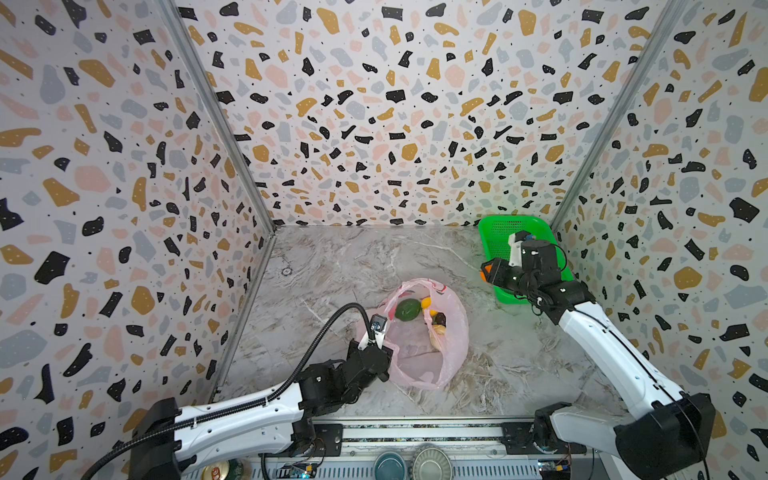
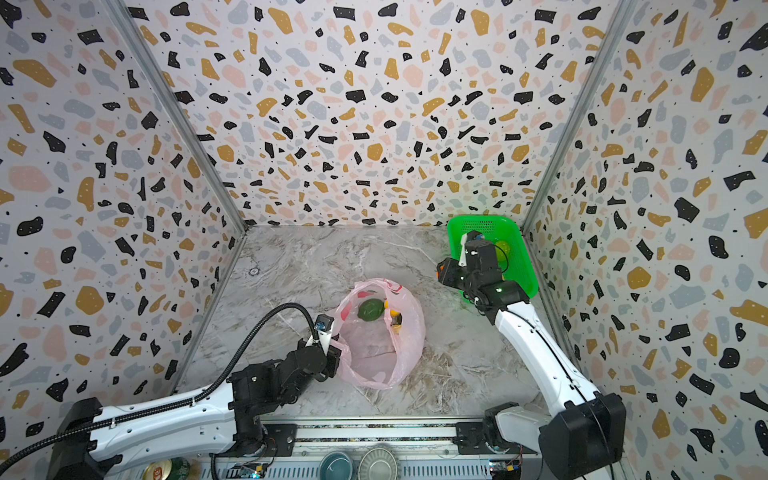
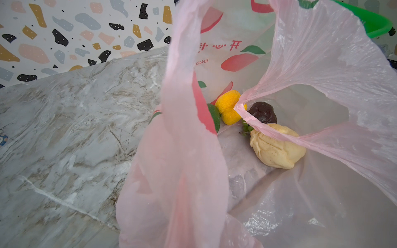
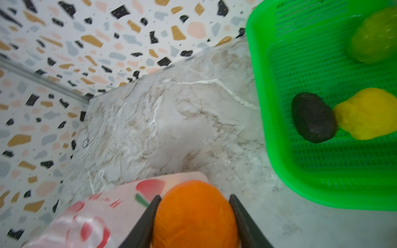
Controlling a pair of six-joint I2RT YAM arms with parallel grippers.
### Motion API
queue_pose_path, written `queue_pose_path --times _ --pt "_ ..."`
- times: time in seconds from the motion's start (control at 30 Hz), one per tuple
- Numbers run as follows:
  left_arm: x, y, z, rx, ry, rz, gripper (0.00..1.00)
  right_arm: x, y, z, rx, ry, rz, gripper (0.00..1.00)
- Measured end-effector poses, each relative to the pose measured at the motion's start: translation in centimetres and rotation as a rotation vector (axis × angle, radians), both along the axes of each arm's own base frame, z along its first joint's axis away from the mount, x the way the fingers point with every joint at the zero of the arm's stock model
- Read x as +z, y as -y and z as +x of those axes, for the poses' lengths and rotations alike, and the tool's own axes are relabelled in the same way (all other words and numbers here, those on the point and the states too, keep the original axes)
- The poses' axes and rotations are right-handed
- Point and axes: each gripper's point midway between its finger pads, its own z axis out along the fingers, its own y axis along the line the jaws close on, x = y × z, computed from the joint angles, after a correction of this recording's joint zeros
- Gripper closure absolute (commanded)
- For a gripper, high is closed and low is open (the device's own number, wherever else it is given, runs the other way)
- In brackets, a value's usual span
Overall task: Untie the knot of the plastic bag and take out the fruit
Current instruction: 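Lower the orange fruit into the green basket and open the right gripper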
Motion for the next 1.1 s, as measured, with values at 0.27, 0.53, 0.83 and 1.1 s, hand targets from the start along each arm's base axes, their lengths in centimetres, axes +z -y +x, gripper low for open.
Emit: queue_pose_path --times 0.27,0.53,0.83,1.1 --pt "0.1 0.4 0.1 -0.008 0.002 -0.009 1.0 -5.1 6.7 8.6 -0.146 -0.063 -0.068 0.51" --pt "0.0 0.4 0.1 -0.008 0.001 -0.009 1.0 -9.5 9.7 17.3 -0.196 -0.096 -0.106 0.51" --pt "0.0 0.3 0.1 -0.005 -0.002 -0.006 1.0 -14.0 10.8 19.0 -0.209 -0.175 -0.143 0.33" --pt "-0.1 0.4 0.0 -0.012 -0.004 -0.003 1.0 -14.3 11.0 18.8 -0.211 -0.186 -0.157 0.19"
